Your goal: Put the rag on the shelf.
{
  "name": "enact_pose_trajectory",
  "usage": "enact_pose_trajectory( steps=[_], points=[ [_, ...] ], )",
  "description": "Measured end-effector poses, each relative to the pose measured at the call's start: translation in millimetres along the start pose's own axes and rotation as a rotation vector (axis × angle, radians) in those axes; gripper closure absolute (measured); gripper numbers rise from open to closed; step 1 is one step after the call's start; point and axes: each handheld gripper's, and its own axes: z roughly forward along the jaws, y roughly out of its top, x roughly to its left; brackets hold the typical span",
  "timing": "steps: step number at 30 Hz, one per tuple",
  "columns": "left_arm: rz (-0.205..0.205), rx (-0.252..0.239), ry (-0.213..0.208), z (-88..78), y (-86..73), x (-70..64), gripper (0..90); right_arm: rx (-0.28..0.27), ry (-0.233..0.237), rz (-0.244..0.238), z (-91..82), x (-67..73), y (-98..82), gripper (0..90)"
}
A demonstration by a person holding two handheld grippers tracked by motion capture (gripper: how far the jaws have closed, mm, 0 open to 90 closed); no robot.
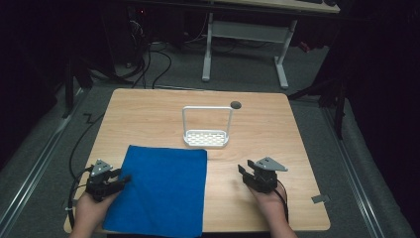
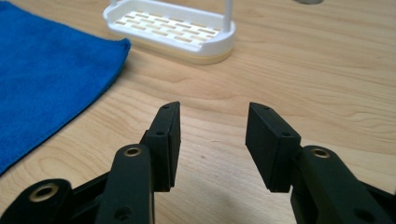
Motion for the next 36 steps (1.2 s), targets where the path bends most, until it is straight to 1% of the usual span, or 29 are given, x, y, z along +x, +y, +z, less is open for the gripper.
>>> enact_pose_trajectory(
  steps=[1,2,3,4,6,7,9,11,12,13,16,17,20,21,22,23,25,27,28,29,30,32,34,36],
  points=[
    [-0.002,-0.002,-0.001,-0.4,0.0,0.2,51.3,0.006,0.004,-0.015,1.7,1.0,-1.1,55.9],
    [-0.002,-0.002,-0.001,-0.4,0.0,0.2,51.3,0.006,0.004,-0.015,1.7,1.0,-1.1,55.9],
    [-0.004,-0.004,-0.003,-0.8,0.1,0.4,51.3,0.017,0.004,-0.026,2.7,1.5,-2.3,55.9],
    [-0.006,-0.009,-0.001,-0.9,0.1,0.5,51.3,0.026,0.012,-0.021,3.5,-0.4,-4.4,56.0],
    [-0.001,-0.016,0.003,-1.9,0.5,0.5,51.4,0.026,0.015,-0.012,3.4,-1.9,-4.6,56.0],
    [0.006,-0.026,0.005,-3.7,0.9,0.2,51.5,0.018,0.015,-0.001,2.5,-2.5,-3.7,56.0],
    [0.005,-0.032,0.008,-4.7,0.9,0.1,51.7,0.015,0.016,-0.005,2.6,-2.1,-3.0,56.1],
    [0.007,-0.041,0.011,-7.3,1.0,0.4,51.8,0.015,0.016,-0.015,3.6,0.2,-2.0,56.2],
    [0.008,-0.047,0.016,-9.4,1.0,0.4,52.0,0.017,0.019,-0.028,4.9,3.4,-1.3,56.7],
    [0.008,-0.047,0.016,-9.4,1.0,0.4,52.2,0.017,0.019,-0.028,4.9,3.4,-1.3,56.7],
    [0.008,-0.054,0.024,-11.9,0.7,1.1,53.0,0.015,0.038,-0.045,7.0,10.8,0.6,57.8],
    [0.005,-0.057,0.028,-13.3,0.2,1.7,54.0,0.012,0.052,-0.055,8.1,14.1,1.5,58.7],
    [0.002,-0.056,0.033,-17.2,-2.7,2.3,60.0,0.016,0.111,-0.082,13.1,30.0,5.1,61.7],
    [0.012,-0.056,0.035,-19.1,-4.5,2.6,65.7,0.020,0.174,-0.105,18.3,46.4,8.1,68.7],
    [0.007,-0.051,0.032,-20.3,-5.9,1.7,65.7,0.020,0.174,-0.105,18.3,46.4,8.1,68.7],
    [0.012,-0.045,0.028,-21.7,-7.5,1.3,67.9,0.022,0.199,-0.116,20.3,52.4,9.2,72.4],
    [0.028,-0.030,0.016,-23.2,-10.8,-0.3,74.3,0.045,0.263,-0.153,26.4,68.1,12.0,81.0],
    [0.057,-0.008,0.006,-23.9,-13.7,-3.7,81.3,0.071,0.311,-0.193,32.8,82.9,13.3,87.3],
    [0.069,-0.002,0.004,-23.8,-14.5,-5.2,84.0,0.086,0.326,-0.224,36.8,90.6,13.6,89.7],
    [0.083,0.009,-0.001,-23.6,-15.4,-7.5,86.3,0.096,0.335,-0.243,39.1,94.5,13.5,90.0],
    [0.089,0.014,-0.004,-23.4,-15.9,-8.5,87.7,0.114,0.346,-0.268,42.4,100.1,13.0,90.0],
    [0.099,0.033,-0.017,-22.3,-17.5,-11.3,89.3,0.142,0.358,-0.297,46.3,107.1,11.4,90.0],
    [0.109,0.037,-0.021,-21.9,-18.4,-13.3,89.8,0.178,0.360,-0.327,50.3,111.5,8.5,90.0],
    [0.111,0.037,-0.028,-21.5,-18.2,-14.5,89.8,0.181,0.359,-0.336,51.4,111.5,7.8,90.0]
  ],
)
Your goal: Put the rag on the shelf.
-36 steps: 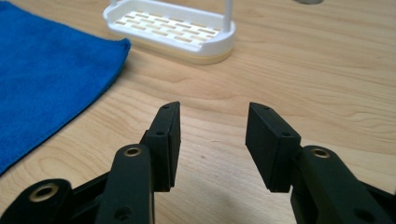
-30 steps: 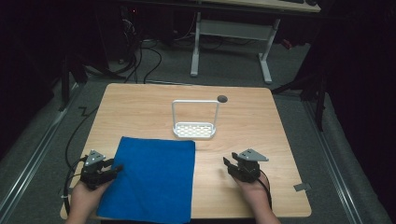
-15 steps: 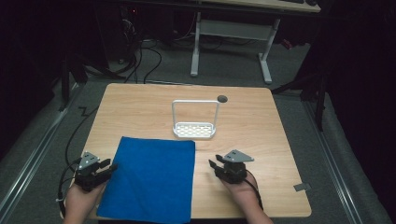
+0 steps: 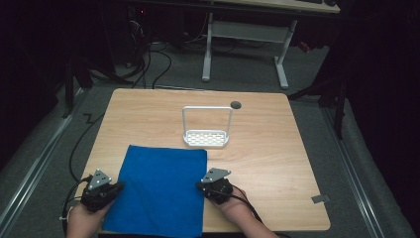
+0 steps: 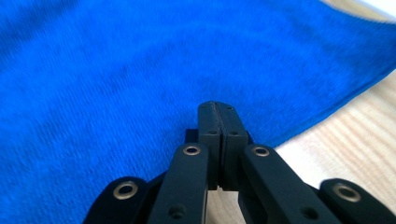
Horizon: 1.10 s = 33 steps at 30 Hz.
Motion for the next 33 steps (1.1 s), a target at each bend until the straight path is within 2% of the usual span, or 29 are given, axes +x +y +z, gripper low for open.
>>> enact_pose_trajectory(
  steps=[4,9,10,11,13,14,15,16,17,19,21,22,23,26,29,31,33],
  points=[
    [0.013,-0.001,-0.028,2.2,1.5,-3.3,89.4,0.003,-0.013,0.009,-2.7,-1.6,-2.4,90.0],
    [0.053,0.009,-0.079,7.7,7.4,-14.1,89.2,0.006,-0.048,0.015,-12.3,-6.5,-11.5,90.0],
    [0.079,0.021,-0.106,10.6,11.3,-22.1,89.2,0.014,-0.065,0.034,-20.0,-10.2,-18.1,90.0],
    [0.079,0.021,-0.106,10.6,11.3,-22.1,89.2,0.014,-0.065,0.034,-20.0,-10.2,-18.1,90.0],
    [0.112,0.035,-0.138,14.7,16.5,-31.7,89.1,0.020,-0.089,0.060,-30.5,-16.4,-27.6,90.0],
    [0.150,0.045,-0.161,19.6,22.1,-42.3,89.1,0.024,-0.098,0.070,-34.3,-18.9,-31.0,90.0],
    [0.150,0.045,-0.161,19.6,22.1,-42.3,89.0,0.024,-0.098,0.070,-34.3,-18.9,-31.0,90.0],
    [0.176,0.054,-0.191,25.0,27.9,-51.2,88.9,0.031,-0.116,0.088,-41.3,-24.9,-36.9,90.0],
    [0.176,0.054,-0.191,25.0,27.9,-51.2,88.6,0.031,-0.116,0.088,-41.3,-24.9,-36.9,90.0],
    [0.195,0.054,-0.221,30.1,32.1,-59.6,88.5,0.051,-0.149,0.096,-51.7,-33.0,-44.7,90.0],
    [0.216,0.052,-0.253,35.0,35.9,-69.9,88.4,0.057,-0.165,0.103,-55.4,-35.6,-48.0,90.0],
    [0.238,0.051,-0.276,38.2,38.4,-78.0,88.0,0.053,-0.185,0.122,-64.5,-40.4,-57.4,90.0],
    [0.238,0.051,-0.276,38.2,38.4,-78.0,87.8,0.053,-0.185,0.122,-64.5,-40.4,-57.4,90.0],
    [0.273,0.049,-0.311,42.3,41.4,-92.0,87.3,0.047,-0.214,0.166,-81.0,-47.1,-74.3,90.0],
    [0.313,0.048,-0.304,42.8,42.3,-100.3,87.1,0.022,-0.204,0.228,-89.8,-51.7,-85.1,90.0],
    [0.307,0.049,-0.310,42.4,41.8,-99.2,87.0,0.024,-0.205,0.228,-89.5,-51.6,-84.7,90.0],
    [0.300,0.047,-0.313,41.6,40.8,-97.7,86.9,0.026,-0.213,0.208,-87.3,-50.3,-82.6,90.0]
  ],
)
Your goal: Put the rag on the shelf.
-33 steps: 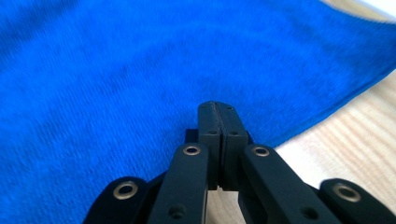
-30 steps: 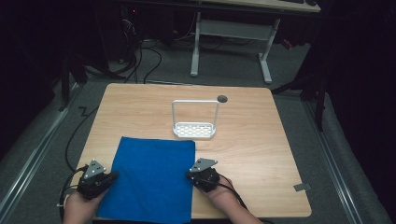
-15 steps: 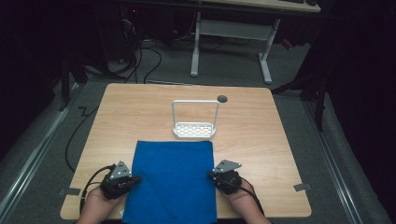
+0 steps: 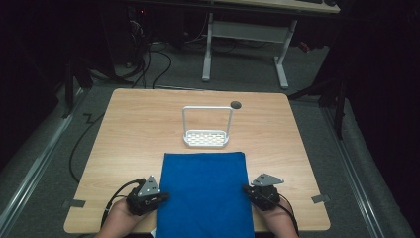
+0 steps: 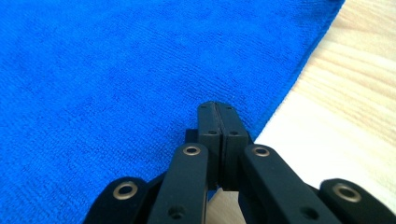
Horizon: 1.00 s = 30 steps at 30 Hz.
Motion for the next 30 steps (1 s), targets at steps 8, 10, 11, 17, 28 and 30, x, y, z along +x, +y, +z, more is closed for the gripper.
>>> enact_pose_trajectory(
  steps=[8,10,11,17,28,30],
  points=[
    [-0.034,-0.029,0.021,-5.6,-4.8,4.7,76.9,-0.007,0.011,-0.030,2.5,3.6,4.7,85.7],
    [-0.082,-0.074,0.041,-9.0,-5.7,11.2,74.6,-0.036,0.025,-0.020,0.7,3.7,6.8,82.5],
    [-0.112,-0.100,0.054,-10.8,-6.0,15.3,73.9,-0.066,0.026,-0.022,-0.1,3.1,9.0,80.4],
    [-0.272,-0.197,0.162,-13.2,-6.4,43.9,66.2,-0.078,0.017,-0.025,1.9,2.1,8.5,72.4],
    [-0.316,-0.208,0.254,17.0,22.4,79.3,53.9,-0.122,-0.004,-0.007,-3.6,-3.2,8.7,73.2],
    [-0.332,-0.197,0.249,22.6,28.5,84.5,53.8,-0.125,-0.004,0.001,-4.4,-4.3,8.8,72.1]
  ],
)
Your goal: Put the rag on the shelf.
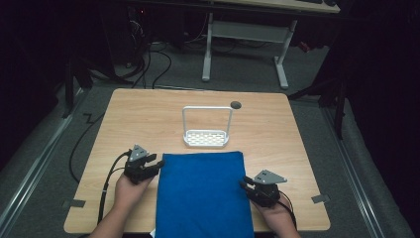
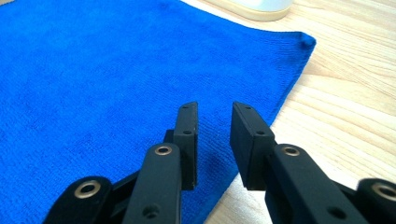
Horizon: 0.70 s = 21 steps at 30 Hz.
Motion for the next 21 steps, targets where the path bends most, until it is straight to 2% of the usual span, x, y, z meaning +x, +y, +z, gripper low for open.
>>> enact_pose_trajectory(
  steps=[4,7,11,14,17,21],
  points=[
    [-0.029,0.015,0.005,11.7,8.4,2.7,56.2,0.001,0.004,0.003,0.1,-1.8,-0.3,70.7],
    [-0.068,0.028,-0.016,21.3,10.5,5.6,57.7,0.005,0.011,0.005,0.3,-2.4,-0.4,69.9],
    [-0.084,0.038,-0.020,26.9,8.4,6.4,57.9,0.007,0.014,0.010,1.0,-1.9,-0.3,69.4],
    [-0.077,0.047,-0.019,29.0,7.9,5.3,58.3,0.009,0.019,0.001,2.0,-1.7,-0.4,69.1],
    [-0.100,0.053,-0.022,29.1,7.6,7.5,59.4,0.012,0.021,0.004,3.3,-1.5,-0.4,68.7],
    [-0.043,0.066,0.004,29.9,7.7,-0.1,66.2,0.016,0.029,0.002,4.9,-1.1,0.1,67.8]
  ],
)
